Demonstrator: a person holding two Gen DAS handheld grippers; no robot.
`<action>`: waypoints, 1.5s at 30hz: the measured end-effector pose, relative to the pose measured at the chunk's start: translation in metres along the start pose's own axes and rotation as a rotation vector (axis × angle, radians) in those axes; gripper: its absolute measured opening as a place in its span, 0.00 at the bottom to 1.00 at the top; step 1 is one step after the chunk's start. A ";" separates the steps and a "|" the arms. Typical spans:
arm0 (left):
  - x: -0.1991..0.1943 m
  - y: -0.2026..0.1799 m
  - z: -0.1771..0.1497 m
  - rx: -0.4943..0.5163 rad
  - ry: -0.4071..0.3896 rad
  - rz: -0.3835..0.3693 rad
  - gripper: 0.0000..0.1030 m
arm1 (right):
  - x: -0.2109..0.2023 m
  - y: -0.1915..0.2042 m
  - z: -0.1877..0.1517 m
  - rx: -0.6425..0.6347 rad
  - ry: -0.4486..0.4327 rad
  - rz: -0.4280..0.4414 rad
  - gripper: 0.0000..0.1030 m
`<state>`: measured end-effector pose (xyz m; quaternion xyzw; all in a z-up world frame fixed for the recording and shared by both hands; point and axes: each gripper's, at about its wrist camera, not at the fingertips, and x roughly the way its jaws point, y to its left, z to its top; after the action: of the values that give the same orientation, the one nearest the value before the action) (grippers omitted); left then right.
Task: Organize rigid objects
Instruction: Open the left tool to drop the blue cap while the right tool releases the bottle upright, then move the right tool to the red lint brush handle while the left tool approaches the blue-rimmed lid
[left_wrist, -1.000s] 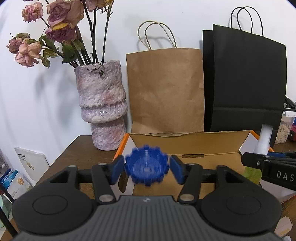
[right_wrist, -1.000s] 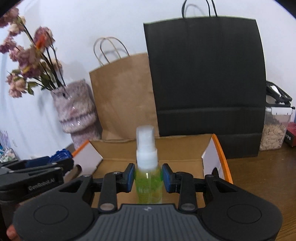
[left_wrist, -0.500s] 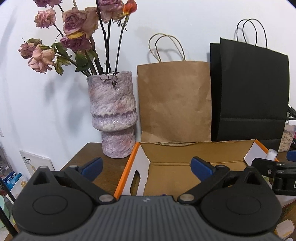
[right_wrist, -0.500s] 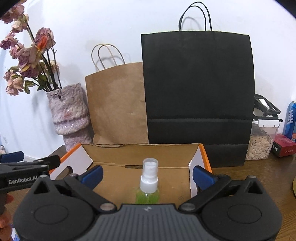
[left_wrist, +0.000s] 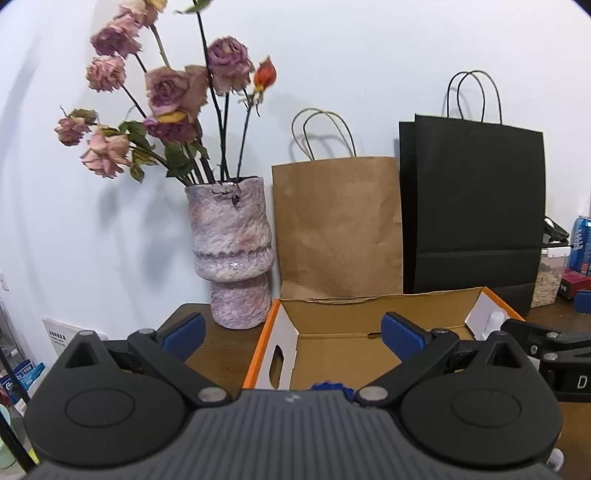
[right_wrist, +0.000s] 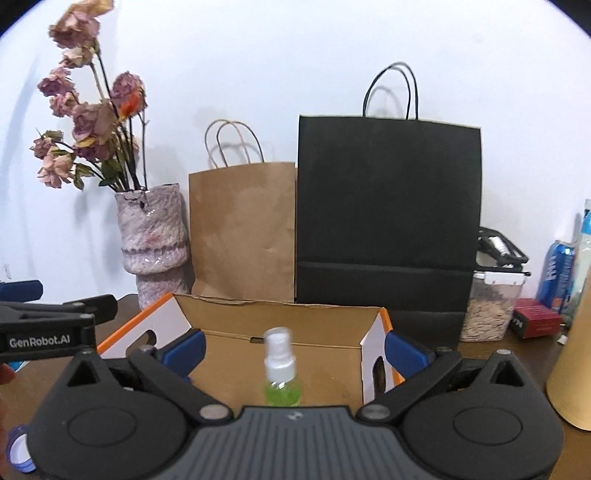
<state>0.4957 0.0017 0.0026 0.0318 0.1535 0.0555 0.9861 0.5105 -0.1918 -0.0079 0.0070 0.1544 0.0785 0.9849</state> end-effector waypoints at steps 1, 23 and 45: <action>-0.005 0.002 -0.001 -0.001 -0.003 -0.002 1.00 | -0.006 0.001 -0.001 -0.002 -0.003 -0.001 1.00; -0.103 0.047 -0.037 0.010 0.036 -0.010 1.00 | -0.105 0.050 -0.043 -0.002 0.076 0.003 1.00; -0.124 0.108 -0.087 0.017 0.115 0.021 1.00 | -0.122 0.091 -0.089 -0.002 0.241 -0.049 1.00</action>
<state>0.3405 0.0977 -0.0345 0.0385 0.2100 0.0662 0.9747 0.3549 -0.1215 -0.0528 -0.0070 0.2719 0.0549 0.9607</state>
